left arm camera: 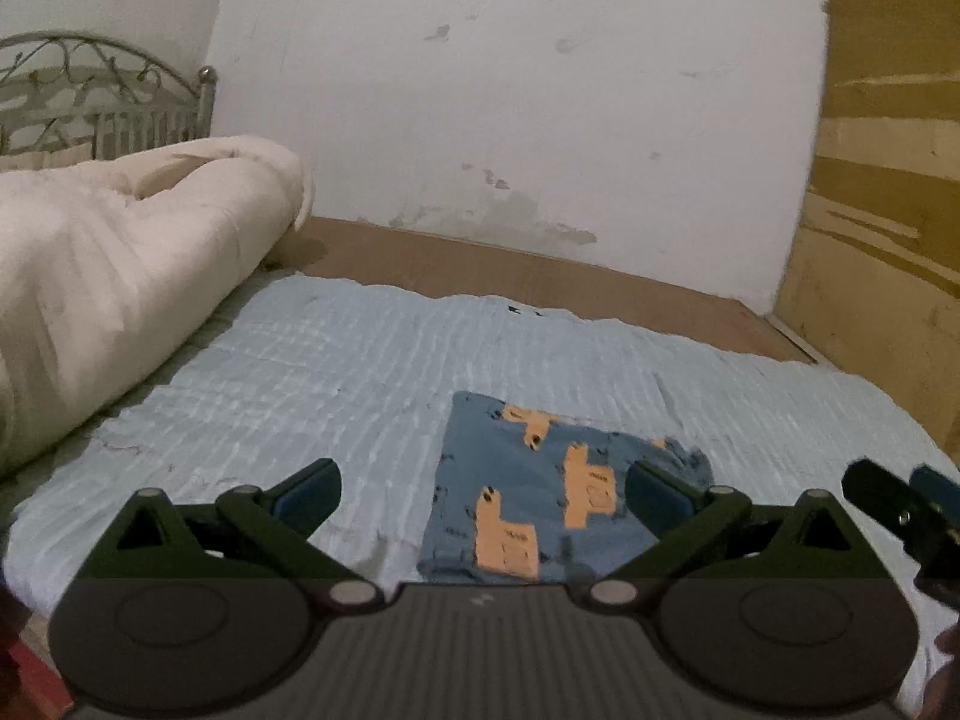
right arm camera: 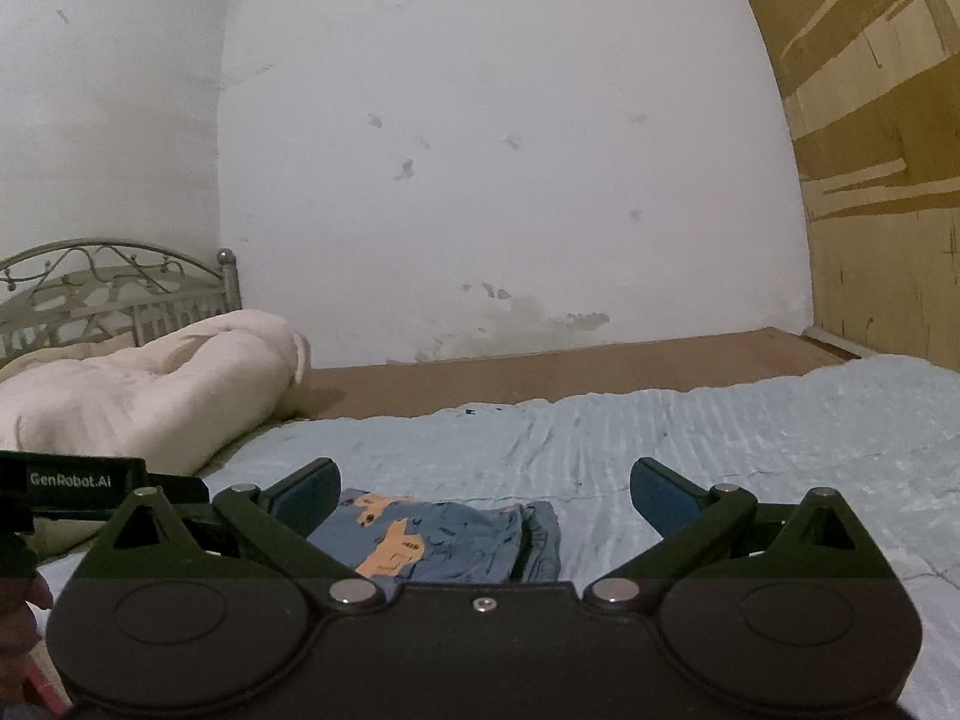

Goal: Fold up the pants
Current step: 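Release the folded pants and withdraw both grippers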

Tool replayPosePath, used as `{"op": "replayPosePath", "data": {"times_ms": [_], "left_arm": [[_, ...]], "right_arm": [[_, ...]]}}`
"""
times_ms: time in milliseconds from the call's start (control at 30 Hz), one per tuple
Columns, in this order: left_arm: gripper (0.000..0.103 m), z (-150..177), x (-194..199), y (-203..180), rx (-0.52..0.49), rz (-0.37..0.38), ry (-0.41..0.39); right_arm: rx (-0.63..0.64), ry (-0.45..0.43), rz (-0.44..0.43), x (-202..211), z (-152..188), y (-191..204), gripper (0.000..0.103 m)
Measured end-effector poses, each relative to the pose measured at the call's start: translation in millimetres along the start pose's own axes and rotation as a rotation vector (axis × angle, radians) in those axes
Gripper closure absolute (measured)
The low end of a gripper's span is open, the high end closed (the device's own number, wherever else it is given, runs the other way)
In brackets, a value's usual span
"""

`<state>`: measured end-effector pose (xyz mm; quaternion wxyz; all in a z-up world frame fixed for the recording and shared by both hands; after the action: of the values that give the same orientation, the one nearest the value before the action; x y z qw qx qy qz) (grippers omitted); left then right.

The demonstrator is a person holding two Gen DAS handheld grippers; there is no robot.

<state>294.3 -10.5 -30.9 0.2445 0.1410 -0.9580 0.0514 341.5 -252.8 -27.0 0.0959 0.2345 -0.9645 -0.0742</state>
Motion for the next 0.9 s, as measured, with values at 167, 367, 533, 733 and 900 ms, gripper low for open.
{"op": "replayPosePath", "data": {"times_ms": [167, 367, 533, 733, 900], "left_arm": [[0.001, 16.8, 25.3, 1.6, -0.026, -0.001, 0.0], [0.001, 39.4, 52.7, 4.5, -0.05, -0.014, -0.014], [0.001, 52.6, 71.9, 7.6, -0.051, -0.015, -0.031], [0.001, 61.7, 94.5, 11.7, -0.052, -0.014, -0.059], [0.001, 73.4, 115.1, 18.4, -0.03, -0.038, -0.079]], "right_arm": [[0.021, 0.008, -0.018, 32.5, 7.5, 10.3, 0.001], [0.027, 0.018, -0.012, 62.3, 20.6, 17.5, 0.001], [0.036, 0.004, -0.008, 81.2, 25.5, 25.4, 0.001], [0.048, -0.05, 0.017, 110.8, 31.0, 35.0, 0.001], [0.046, -0.056, 0.037, 131.0, 39.1, 38.8, 0.001]]}}
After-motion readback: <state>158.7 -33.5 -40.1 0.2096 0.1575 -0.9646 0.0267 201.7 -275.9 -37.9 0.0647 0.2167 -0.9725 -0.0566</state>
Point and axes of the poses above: each gripper's, at about its wrist camera, not at the fingertips, and x roughly against the way its jaws point, y to its left, z to its underside, the point moved 10 cm from there along -x, roughly the way its jaws point, and after that the axes turned 15 degrees about -z, right-handed, at the moved point
